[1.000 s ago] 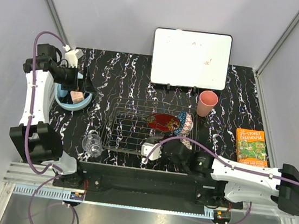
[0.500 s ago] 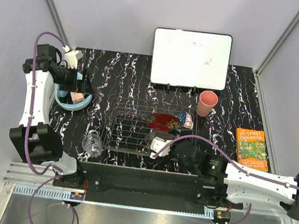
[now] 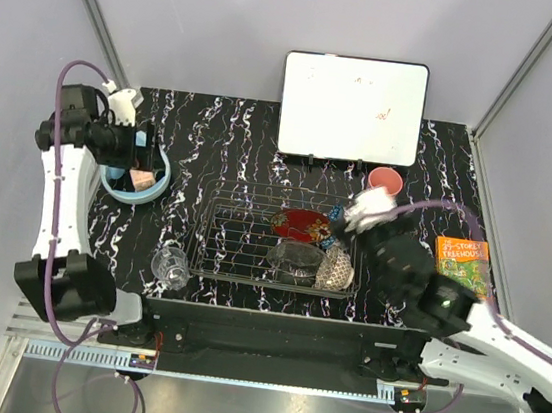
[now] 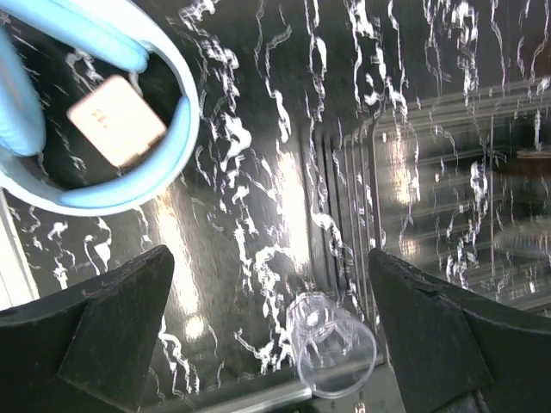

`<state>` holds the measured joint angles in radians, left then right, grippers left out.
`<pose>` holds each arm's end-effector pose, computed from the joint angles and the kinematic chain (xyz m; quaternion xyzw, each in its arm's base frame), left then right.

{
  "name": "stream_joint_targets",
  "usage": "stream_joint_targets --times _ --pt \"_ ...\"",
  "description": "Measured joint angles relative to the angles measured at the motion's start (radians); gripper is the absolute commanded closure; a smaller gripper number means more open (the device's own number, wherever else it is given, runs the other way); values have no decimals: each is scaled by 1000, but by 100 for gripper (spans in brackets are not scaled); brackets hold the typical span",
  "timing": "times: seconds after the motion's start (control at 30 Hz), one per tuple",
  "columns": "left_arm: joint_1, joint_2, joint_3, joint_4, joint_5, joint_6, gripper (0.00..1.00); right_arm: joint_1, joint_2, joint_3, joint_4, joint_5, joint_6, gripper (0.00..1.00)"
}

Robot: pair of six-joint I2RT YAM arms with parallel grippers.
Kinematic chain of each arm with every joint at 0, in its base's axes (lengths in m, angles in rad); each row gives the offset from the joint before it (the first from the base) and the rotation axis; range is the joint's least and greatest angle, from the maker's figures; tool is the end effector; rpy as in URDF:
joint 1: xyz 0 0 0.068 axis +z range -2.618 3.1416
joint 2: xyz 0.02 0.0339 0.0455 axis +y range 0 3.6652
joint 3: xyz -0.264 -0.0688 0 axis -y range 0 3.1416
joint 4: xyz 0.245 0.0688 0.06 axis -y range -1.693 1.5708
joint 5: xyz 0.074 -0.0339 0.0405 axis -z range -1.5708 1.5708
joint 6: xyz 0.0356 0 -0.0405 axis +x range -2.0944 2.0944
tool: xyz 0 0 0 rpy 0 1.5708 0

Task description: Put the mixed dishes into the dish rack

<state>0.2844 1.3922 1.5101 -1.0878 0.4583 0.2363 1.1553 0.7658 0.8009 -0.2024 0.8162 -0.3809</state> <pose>0.2628 0.0604 0.3743 0.0448 0.9316 -0.1355 0.3344 0.0921 0.1446 0.3487 -0.3028 0.6822 -0.0569 0.6631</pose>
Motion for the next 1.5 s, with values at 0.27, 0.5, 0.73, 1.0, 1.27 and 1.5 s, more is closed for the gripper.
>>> stream_joint_targets --times 0.27,0.5,0.73,1.0,1.27,1.5 --pt "15 23 -139 43 19 -71 1 -383 95 441 -108 -291 363 15" --pt "16 -33 -102 64 32 -101 1 -911 717 883 -342 -595 730 3" --pt "21 -256 -189 136 15 -108 1 -1117 1017 922 -648 -819 963 1" --pt "21 -289 -157 160 38 -115 7 -1155 1017 835 -715 -858 1008 1" --pt "-26 -251 -169 143 -14 -109 1 -1153 988 770 -714 -800 1021 21" --pt "-163 -229 -224 128 -98 -102 1 -1153 998 721 -714 -754 1044 50"
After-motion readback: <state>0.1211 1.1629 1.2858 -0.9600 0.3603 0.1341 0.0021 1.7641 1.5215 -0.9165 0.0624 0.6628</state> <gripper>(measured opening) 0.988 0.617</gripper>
